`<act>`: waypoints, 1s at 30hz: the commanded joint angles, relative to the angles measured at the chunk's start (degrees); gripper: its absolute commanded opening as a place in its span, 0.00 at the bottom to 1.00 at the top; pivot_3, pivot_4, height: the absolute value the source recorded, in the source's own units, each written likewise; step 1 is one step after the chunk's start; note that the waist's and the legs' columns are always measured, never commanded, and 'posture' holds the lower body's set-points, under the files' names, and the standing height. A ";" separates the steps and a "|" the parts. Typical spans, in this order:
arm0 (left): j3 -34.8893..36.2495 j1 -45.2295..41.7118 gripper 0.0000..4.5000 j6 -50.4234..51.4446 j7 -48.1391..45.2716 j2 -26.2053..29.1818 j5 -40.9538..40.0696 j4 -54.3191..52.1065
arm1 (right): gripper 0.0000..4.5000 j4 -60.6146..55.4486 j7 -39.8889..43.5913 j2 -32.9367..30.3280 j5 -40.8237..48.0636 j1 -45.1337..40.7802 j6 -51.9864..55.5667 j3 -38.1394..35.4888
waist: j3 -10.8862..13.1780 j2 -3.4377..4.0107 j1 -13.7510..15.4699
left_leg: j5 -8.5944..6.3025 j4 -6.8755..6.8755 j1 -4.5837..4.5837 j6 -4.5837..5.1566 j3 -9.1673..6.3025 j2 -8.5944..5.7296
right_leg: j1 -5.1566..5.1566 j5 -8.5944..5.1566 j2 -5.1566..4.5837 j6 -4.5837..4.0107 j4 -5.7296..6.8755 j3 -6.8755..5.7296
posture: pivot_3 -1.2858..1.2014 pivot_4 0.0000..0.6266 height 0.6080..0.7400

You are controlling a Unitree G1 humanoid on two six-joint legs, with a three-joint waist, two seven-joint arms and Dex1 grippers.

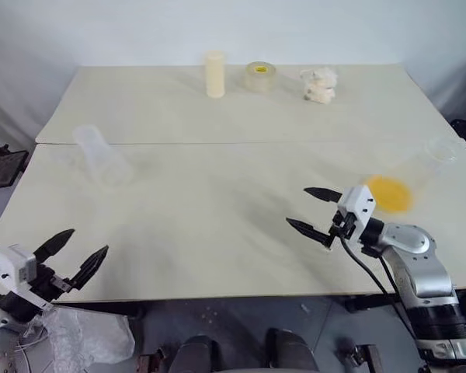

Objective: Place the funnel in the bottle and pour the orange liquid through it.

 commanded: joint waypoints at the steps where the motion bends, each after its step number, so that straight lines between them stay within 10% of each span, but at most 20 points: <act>1: 0.72 -3.27 1.00 -2.32 3.90 0.32 1.86 1.31 | 1.00 -1.39 1.07 0.16 2.10 -1.12 1.56 -0.20 | 0.00 0.00 0.23 | 0.00 0.00 0.00 0.00 0.00 -0.02 | 0.00 0.00 -0.01 0.00 0.01 0.01 | 0.52 0.24 1.00; 14: -9.00 -35.62 1.00 -8.59 11.67 3.66 12.00 27.13 | 1.00 -9.27 1.87 1.84 7.10 -3.41 7.62 0.49 | -0.01 -0.15 0.52 | 0.02 -0.01 -0.02 -0.01 0.03 -0.27 | -0.07 0.01 0.06 0.01 0.14 -0.19 | 0.52 0.24 1.00; 30: -13.39 -54.26 1.00 -16.37 13.26 5.92 16.08 49.30 | 1.00 -11.83 -0.85 3.06 6.46 -1.80 7.51 0.13 | 0.11 -0.44 -0.56 | 0.02 -0.08 -0.03 -0.03 0.05 -0.31 | -0.11 0.02 0.06 0.04 0.14 -0.33 | 0.52 0.24 1.00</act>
